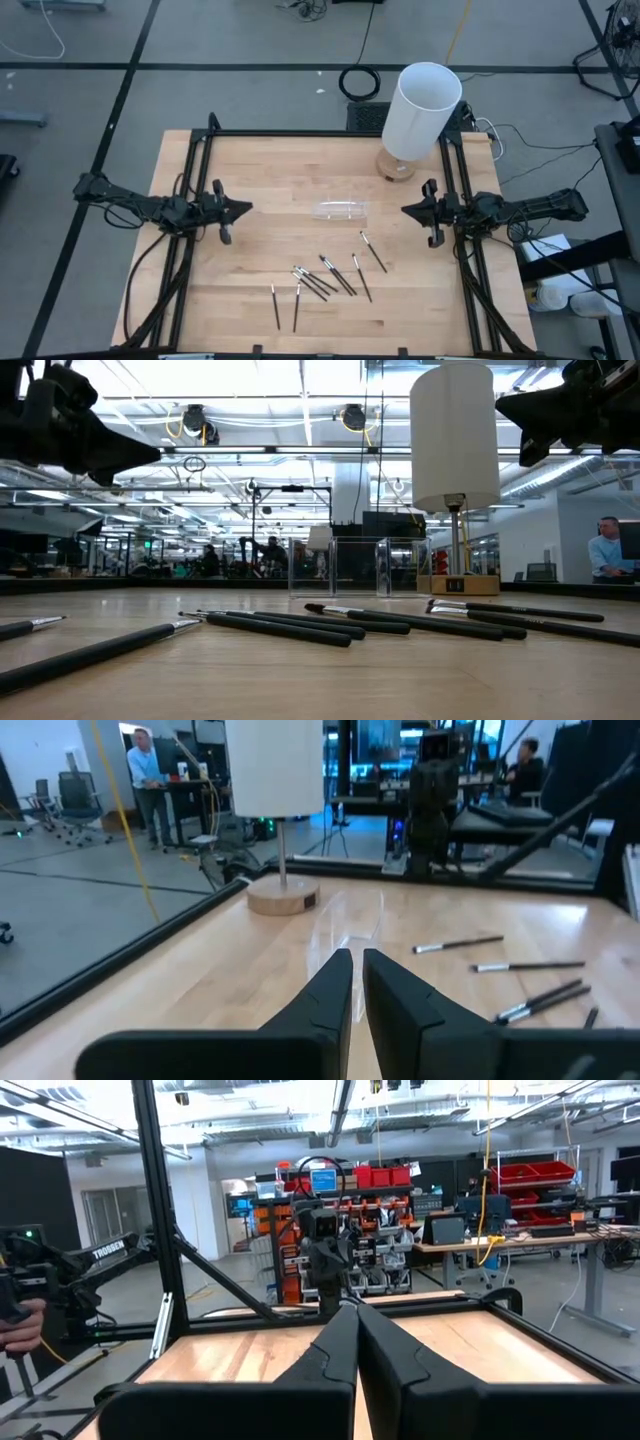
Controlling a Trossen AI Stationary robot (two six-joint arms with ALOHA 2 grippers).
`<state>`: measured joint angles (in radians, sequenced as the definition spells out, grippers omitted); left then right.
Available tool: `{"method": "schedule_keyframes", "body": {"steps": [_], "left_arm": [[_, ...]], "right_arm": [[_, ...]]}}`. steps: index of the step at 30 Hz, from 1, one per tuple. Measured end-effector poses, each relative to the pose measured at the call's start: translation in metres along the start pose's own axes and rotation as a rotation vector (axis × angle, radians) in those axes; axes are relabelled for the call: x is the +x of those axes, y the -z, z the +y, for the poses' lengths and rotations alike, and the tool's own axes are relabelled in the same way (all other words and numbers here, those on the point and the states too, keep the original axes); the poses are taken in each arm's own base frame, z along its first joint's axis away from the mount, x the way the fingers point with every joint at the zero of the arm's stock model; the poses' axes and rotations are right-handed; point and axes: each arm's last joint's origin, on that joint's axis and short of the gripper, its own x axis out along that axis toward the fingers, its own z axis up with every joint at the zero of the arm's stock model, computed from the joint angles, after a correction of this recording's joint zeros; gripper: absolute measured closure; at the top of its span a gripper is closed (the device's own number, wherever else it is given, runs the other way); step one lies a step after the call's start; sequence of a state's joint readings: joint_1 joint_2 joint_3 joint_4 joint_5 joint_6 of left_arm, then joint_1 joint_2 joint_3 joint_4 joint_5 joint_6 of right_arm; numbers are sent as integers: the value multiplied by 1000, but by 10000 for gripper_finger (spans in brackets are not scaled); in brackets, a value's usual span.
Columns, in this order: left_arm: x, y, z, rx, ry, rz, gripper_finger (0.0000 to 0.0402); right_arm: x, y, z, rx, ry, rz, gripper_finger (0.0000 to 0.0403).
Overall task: Put items in baskets/containers
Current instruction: Put the black eyeshadow brush into the middle section of the transparent organizer
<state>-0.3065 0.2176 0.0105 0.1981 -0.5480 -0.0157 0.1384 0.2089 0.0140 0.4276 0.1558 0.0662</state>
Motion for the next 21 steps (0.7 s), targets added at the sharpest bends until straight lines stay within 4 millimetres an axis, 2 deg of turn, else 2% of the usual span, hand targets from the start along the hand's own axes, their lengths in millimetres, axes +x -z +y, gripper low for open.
{"method": "schedule_keyframes", "body": {"steps": [4,7,10,14,17,21], "left_arm": [[0,-2,0,-69,1,-22,362],[0,-4,0,-219,5,-32,362],[0,-7,1,-284,1,-63,362],[-1,-16,-1,-387,61,-123,362],[-2,-36,-3,-409,66,-158,368],[5,-81,-17,-342,25,-154,394]], "right_arm": [[0,1,0,-1,0,9,403],[0,3,0,-5,2,30,403],[0,4,0,-7,3,46,403],[0,3,0,-6,2,34,403],[0,2,-1,-43,14,16,403],[0,0,-1,-77,30,1,403]]}}
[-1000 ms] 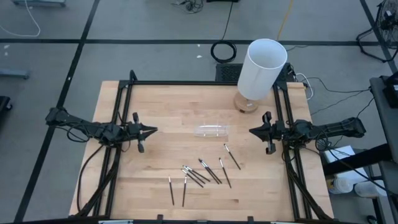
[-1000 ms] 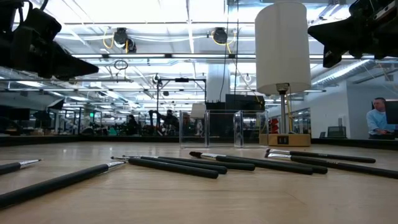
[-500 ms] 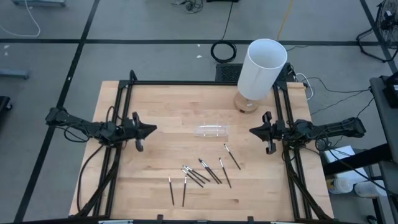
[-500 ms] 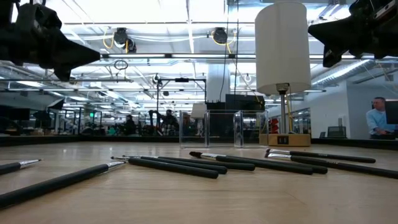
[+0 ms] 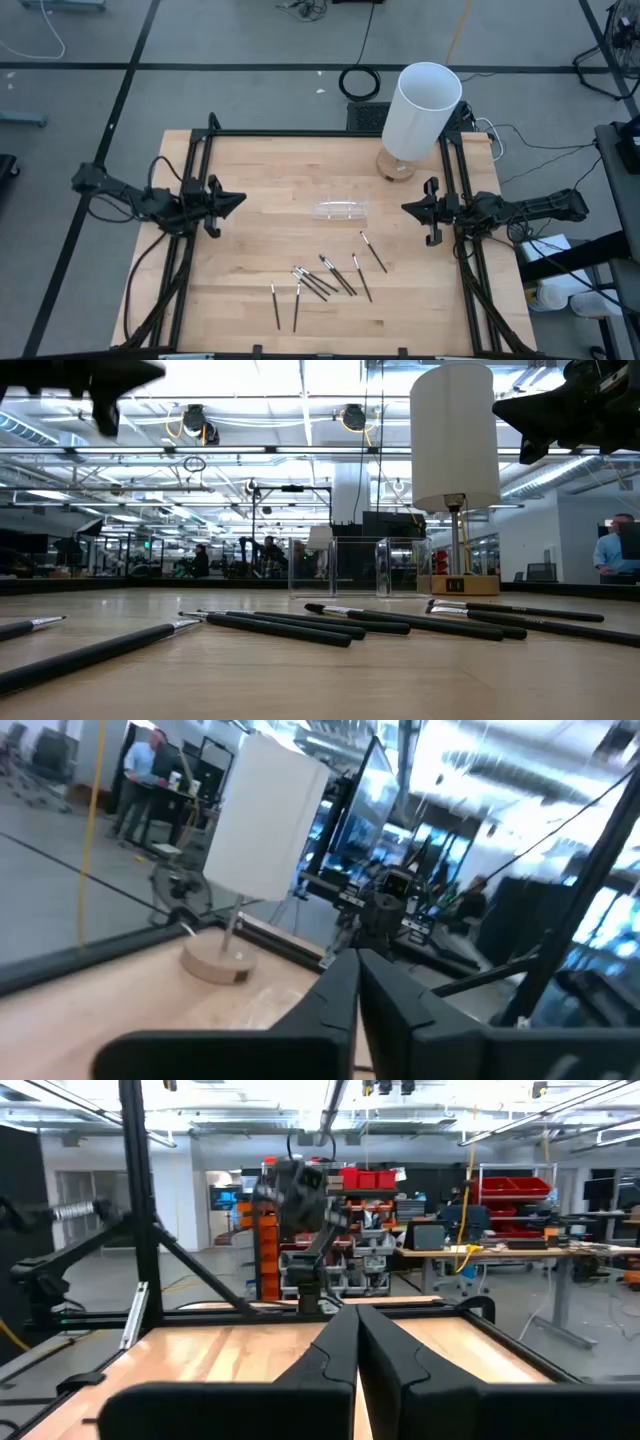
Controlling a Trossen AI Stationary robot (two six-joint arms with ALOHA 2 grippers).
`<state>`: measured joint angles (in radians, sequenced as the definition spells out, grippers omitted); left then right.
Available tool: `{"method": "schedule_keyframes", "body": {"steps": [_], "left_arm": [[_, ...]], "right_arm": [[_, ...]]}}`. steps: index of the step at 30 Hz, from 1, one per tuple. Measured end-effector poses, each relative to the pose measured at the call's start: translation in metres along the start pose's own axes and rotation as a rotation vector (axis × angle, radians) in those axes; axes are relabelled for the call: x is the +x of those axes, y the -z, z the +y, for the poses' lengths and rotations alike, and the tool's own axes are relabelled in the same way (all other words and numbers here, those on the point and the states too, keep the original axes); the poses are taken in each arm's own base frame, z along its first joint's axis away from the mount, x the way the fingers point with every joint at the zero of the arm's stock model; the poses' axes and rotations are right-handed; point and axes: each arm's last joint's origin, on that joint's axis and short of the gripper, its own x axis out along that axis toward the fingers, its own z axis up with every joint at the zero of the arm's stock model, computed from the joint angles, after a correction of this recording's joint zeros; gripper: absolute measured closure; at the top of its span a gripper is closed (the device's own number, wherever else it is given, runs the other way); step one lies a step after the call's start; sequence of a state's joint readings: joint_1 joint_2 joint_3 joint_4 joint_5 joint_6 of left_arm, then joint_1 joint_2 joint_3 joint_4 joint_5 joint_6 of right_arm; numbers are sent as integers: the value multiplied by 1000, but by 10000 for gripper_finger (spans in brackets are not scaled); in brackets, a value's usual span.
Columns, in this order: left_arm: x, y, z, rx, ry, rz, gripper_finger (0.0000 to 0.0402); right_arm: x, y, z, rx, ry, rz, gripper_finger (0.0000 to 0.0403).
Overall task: Put items in baskets/containers
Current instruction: Put the black eyeshadow brush into the middle section of the transparent organizer
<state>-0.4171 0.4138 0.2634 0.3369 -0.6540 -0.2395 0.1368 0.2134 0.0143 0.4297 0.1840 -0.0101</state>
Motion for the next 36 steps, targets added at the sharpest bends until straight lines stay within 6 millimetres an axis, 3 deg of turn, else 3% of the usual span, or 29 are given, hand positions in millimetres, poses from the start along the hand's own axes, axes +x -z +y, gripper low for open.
{"method": "schedule_keyframes", "body": {"steps": [7,12,19,22,28,36], "left_arm": [[48,-52,-89,141,-237,186,398],[70,-66,-146,27,-322,311,396],[101,-62,-207,-98,-383,377,399],[117,-50,-224,-155,-390,420,399],[144,3,-235,-278,-474,620,400],[138,71,-218,-469,-930,916,400]], "right_arm": [[0,3,0,15,-2,32,403],[-1,11,0,49,1,112,403],[-1,10,0,53,1,105,403],[0,3,0,42,-4,28,403],[0,1,0,54,-5,14,403],[0,9,0,31,-4,89,403]]}}
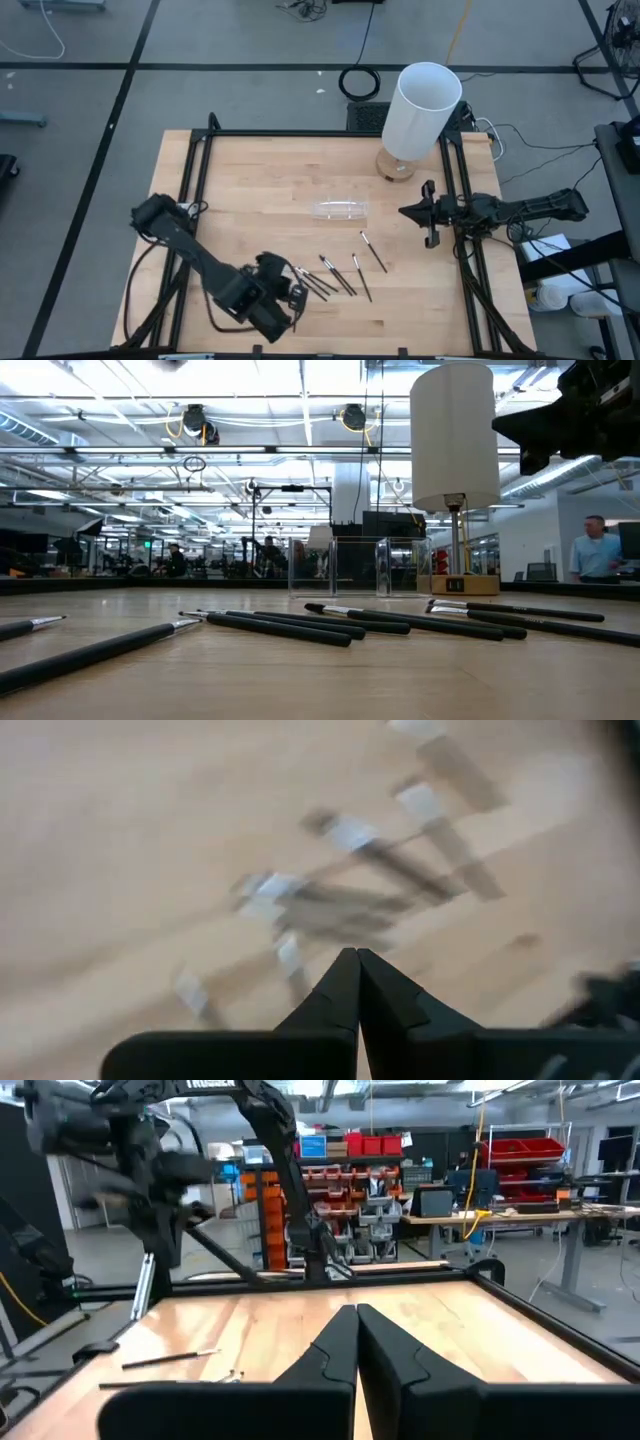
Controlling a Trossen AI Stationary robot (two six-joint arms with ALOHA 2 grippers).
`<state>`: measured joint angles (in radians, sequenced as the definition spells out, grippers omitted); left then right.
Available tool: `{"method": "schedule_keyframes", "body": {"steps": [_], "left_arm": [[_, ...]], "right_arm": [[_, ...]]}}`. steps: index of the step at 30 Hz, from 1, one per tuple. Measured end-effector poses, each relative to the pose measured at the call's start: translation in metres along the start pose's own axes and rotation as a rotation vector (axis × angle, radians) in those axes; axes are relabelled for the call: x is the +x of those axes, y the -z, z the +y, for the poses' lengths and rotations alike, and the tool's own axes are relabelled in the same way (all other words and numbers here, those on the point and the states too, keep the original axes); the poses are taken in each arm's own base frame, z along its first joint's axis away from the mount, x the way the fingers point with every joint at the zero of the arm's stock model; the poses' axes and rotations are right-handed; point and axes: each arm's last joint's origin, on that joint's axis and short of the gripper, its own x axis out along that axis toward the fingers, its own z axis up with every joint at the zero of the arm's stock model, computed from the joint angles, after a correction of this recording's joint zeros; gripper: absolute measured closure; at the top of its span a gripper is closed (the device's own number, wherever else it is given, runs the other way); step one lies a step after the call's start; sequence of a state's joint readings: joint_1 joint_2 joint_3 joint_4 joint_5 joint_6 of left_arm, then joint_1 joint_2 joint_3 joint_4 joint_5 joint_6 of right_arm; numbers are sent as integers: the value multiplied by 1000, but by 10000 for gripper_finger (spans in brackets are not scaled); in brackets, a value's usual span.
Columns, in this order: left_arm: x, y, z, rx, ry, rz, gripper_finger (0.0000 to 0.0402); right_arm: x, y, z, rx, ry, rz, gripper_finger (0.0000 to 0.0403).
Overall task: Put items in baskets/containers
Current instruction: Put the black eyeshadow brush into the middle section of the transparent organizer
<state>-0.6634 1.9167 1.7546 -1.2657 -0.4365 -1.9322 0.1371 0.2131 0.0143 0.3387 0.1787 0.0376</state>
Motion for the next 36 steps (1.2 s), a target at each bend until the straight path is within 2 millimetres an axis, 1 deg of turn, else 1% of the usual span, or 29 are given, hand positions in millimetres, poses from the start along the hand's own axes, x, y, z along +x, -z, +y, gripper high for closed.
{"method": "schedule_keyframes", "body": {"steps": [2,3,6,11,14,17,21,25,30,36], "left_arm": [[9,7,3,-78,-117,111,399],[13,11,2,-108,-144,163,398],[22,23,-6,-170,-116,248,398],[33,38,-18,-243,-54,316,394],[41,44,-19,-247,-84,348,387],[48,46,-18,-258,-108,341,385],[55,39,-23,-211,-79,323,384],[63,26,-28,-117,-62,313,383],[71,6,-33,-78,-40,225,382],[78,-8,-35,-70,-58,228,375]], "right_arm": [[0,2,0,-5,1,21,403],[0,4,0,-8,2,44,403],[0,9,0,-30,4,88,403],[0,7,0,-91,2,74,403],[0,5,0,-94,2,56,403],[0,5,0,-111,2,53,403],[0,5,0,-114,2,56,403],[0,4,0,-110,2,37,403],[0,1,0,-89,0,15,403],[0,1,0,-73,1,8,403]]}}
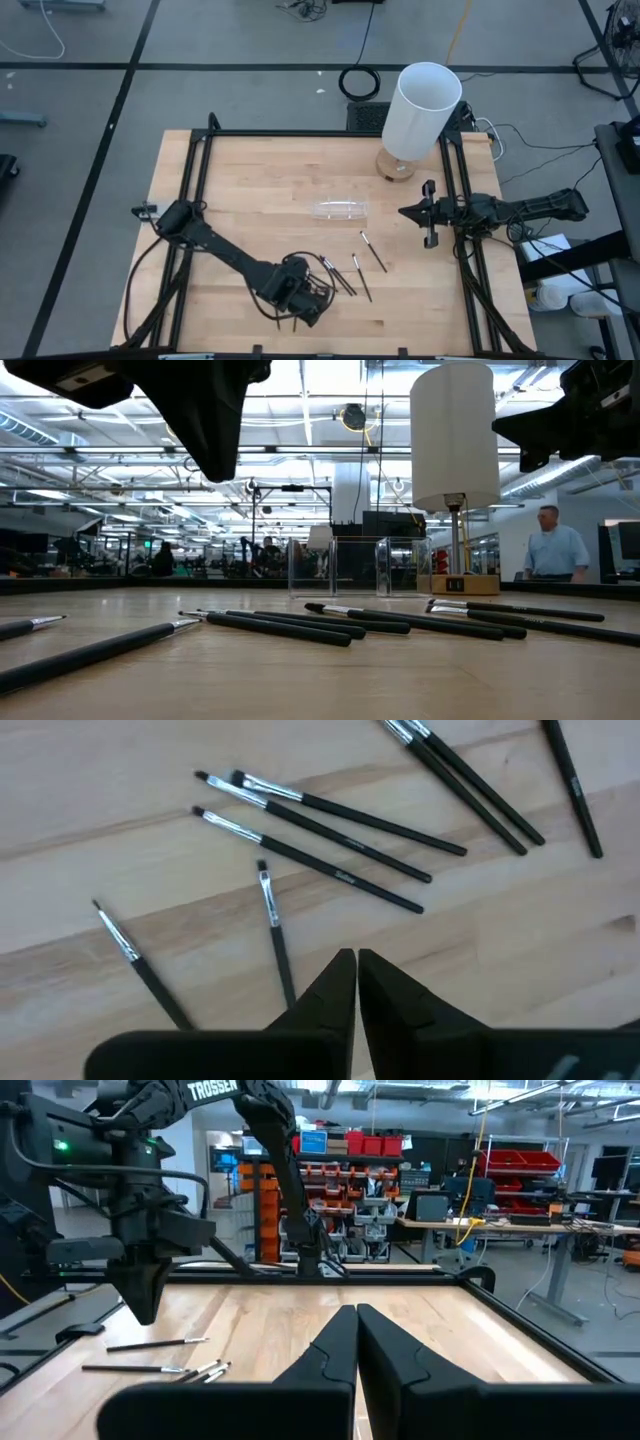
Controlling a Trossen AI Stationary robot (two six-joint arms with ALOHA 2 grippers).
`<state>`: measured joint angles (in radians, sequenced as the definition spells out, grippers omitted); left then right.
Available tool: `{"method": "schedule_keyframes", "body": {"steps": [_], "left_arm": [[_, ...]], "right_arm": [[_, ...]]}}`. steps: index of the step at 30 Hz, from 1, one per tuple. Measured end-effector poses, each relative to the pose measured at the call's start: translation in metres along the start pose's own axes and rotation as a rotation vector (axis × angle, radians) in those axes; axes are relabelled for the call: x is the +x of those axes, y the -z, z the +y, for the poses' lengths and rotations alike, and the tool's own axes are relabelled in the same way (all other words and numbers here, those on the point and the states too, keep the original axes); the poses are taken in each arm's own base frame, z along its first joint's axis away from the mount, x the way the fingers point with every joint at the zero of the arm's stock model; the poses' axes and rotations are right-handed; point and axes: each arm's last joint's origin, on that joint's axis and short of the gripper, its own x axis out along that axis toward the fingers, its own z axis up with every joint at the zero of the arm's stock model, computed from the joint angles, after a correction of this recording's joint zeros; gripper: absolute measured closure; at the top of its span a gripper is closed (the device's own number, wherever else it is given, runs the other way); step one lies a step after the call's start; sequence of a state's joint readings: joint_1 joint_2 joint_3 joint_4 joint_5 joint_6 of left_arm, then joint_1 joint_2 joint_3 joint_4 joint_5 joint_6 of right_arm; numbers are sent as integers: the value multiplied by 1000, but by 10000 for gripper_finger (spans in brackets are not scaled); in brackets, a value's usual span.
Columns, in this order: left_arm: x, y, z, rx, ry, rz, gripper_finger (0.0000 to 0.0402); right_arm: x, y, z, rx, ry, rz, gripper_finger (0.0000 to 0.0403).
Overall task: Put items in baskets/containers
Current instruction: Put the black eyeshadow brush into the middle section of the transparent organizer
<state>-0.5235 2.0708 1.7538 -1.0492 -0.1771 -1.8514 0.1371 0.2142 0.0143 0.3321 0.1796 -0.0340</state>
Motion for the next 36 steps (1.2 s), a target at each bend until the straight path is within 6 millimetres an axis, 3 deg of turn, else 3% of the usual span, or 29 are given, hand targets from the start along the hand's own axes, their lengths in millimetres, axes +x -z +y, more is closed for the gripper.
{"method": "schedule_keyframes", "body": {"steps": [4,10,14,23,36], "left_arm": [[1,-2,-1,27,0,20,339],[16,4,-3,30,-33,80,260],[29,7,-5,29,-43,116,228],[51,7,-7,77,-87,180,220],[51,-3,0,98,-175,154,220]], "right_arm": [[0,0,0,-3,0,0,403],[0,0,0,-4,1,0,403],[0,0,0,-6,2,0,403],[0,-1,0,-6,2,-14,403],[0,-2,0,-1,2,-22,403]]}}
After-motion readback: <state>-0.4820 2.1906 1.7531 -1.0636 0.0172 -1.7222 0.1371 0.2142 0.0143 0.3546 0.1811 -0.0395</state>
